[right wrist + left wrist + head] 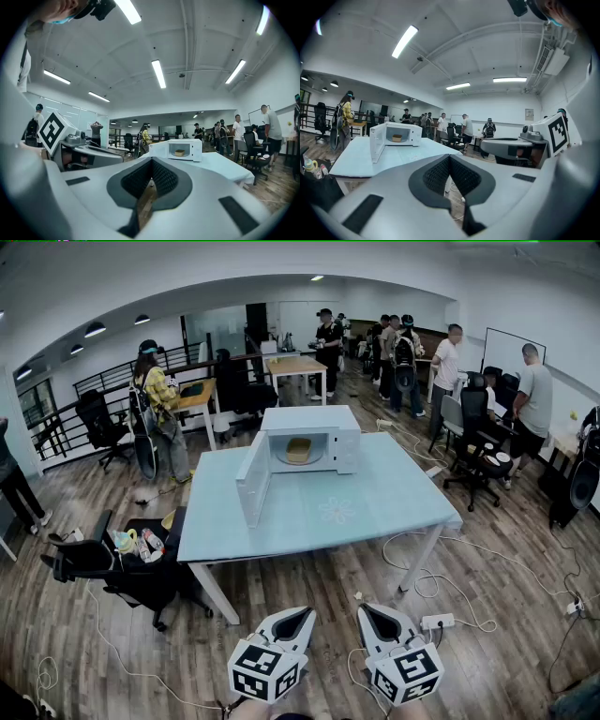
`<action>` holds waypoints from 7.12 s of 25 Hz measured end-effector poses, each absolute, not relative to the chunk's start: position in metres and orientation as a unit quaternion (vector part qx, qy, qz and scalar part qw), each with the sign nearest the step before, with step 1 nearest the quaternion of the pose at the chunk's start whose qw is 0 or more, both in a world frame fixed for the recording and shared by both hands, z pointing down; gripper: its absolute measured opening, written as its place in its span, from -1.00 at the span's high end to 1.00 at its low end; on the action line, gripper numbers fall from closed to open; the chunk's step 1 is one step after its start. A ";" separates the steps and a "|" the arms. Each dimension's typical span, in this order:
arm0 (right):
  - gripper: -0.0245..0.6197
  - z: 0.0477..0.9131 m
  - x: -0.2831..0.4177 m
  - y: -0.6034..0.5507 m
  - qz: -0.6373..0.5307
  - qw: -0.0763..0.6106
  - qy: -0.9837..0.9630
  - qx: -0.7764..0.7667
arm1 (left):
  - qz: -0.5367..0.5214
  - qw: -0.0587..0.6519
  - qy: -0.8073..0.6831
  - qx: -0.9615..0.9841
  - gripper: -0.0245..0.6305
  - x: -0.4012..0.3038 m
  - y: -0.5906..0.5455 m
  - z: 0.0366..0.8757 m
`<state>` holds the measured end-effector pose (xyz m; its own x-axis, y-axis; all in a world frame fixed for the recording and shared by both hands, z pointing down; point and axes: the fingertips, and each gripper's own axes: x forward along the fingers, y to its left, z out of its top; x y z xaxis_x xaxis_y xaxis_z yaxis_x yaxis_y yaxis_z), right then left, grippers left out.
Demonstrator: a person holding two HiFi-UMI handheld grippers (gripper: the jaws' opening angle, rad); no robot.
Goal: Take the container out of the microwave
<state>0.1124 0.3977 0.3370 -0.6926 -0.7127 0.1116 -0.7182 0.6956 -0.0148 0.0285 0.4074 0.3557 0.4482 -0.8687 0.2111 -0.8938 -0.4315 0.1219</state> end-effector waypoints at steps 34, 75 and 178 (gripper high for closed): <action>0.93 0.373 0.111 0.377 0.087 0.045 -0.927 0.361 | 0.080 0.130 -0.509 0.847 0.89 0.053 0.378 0.377; 0.93 0.395 -0.026 0.059 0.078 0.106 -0.916 0.379 | 0.065 0.177 -0.454 0.871 0.89 -0.074 0.053 0.407; 0.93 0.511 -0.062 -0.279 0.212 0.162 -0.924 0.275 | 0.326 0.079 -0.569 0.750 0.31 -0.176 -0.414 0.536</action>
<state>-0.0615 -0.2789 0.5114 -0.7965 -0.4384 0.4164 -0.5760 0.7597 -0.3018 -0.1762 -0.4136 0.5362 0.1386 -0.8031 0.5795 -0.9058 -0.3393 -0.2536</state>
